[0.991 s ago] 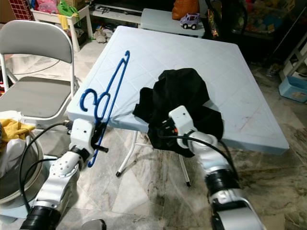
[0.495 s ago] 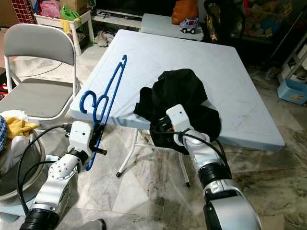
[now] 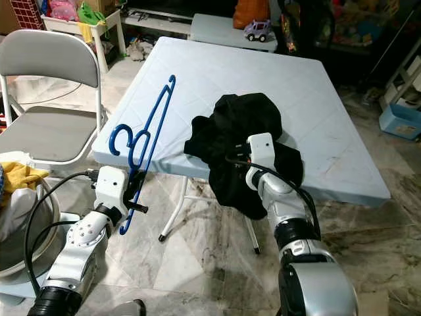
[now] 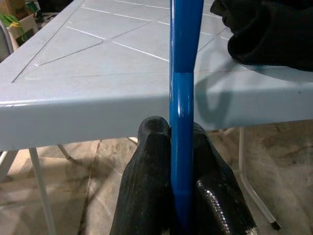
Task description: Hang hanger
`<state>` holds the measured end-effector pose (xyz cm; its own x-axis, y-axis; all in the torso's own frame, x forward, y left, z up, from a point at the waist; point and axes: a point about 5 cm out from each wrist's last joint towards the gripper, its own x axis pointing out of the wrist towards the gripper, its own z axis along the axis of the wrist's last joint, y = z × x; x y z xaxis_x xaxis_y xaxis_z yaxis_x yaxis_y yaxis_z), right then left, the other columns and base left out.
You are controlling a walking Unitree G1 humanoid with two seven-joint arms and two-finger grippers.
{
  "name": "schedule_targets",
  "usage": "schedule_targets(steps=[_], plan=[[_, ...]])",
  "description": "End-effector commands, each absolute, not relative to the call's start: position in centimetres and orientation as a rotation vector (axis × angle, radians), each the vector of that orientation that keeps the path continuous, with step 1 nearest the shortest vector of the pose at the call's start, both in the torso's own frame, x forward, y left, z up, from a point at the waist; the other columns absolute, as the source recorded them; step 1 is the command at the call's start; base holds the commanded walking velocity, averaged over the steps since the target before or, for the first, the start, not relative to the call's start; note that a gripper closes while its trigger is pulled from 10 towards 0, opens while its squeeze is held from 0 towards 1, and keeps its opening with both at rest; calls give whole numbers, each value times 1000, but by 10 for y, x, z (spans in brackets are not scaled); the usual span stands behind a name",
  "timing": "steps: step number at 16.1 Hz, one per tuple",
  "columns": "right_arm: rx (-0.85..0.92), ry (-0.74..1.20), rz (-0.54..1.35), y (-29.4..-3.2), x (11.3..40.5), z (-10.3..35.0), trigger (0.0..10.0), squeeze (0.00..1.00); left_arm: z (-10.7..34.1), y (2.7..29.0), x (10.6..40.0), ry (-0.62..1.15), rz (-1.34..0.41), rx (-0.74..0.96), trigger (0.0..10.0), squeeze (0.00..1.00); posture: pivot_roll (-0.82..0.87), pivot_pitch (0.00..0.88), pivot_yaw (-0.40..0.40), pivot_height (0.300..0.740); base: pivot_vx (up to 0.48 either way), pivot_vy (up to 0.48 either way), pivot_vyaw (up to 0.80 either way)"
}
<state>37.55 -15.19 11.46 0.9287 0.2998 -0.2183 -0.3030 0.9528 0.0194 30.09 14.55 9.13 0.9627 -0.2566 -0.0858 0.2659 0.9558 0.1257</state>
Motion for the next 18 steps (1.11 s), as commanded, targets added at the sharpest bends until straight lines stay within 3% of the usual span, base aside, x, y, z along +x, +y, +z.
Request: schedule_targets(steps=[1,7,8,10,14,18], plan=[[-14,220,271,-159,378,118,0,0,96,142,301,53,-277,140,10000,0,270,96,-120,740,0,0,0],[14,207,141,-155,396,142,0,0,95,143,299,63,-267,142,10000,0,277,108,-126,740,0,0,0],[15,148,96,-157,403,159,0,0,95,144,299,65,-264,142,10000,0,278,109,-128,740,0,0,0],[181,-118,-17,-168,418,225,0,0,94,145,297,67,-255,144,10000,0,286,115,-131,740,0,0,0],[410,-349,-174,-198,421,301,0,0,95,145,296,67,-251,150,10000,0,296,119,-132,740,0,0,0],[474,-562,-155,-208,413,361,0,0,94,148,294,61,-228,153,10000,0,318,117,-149,740,0,0,0]])
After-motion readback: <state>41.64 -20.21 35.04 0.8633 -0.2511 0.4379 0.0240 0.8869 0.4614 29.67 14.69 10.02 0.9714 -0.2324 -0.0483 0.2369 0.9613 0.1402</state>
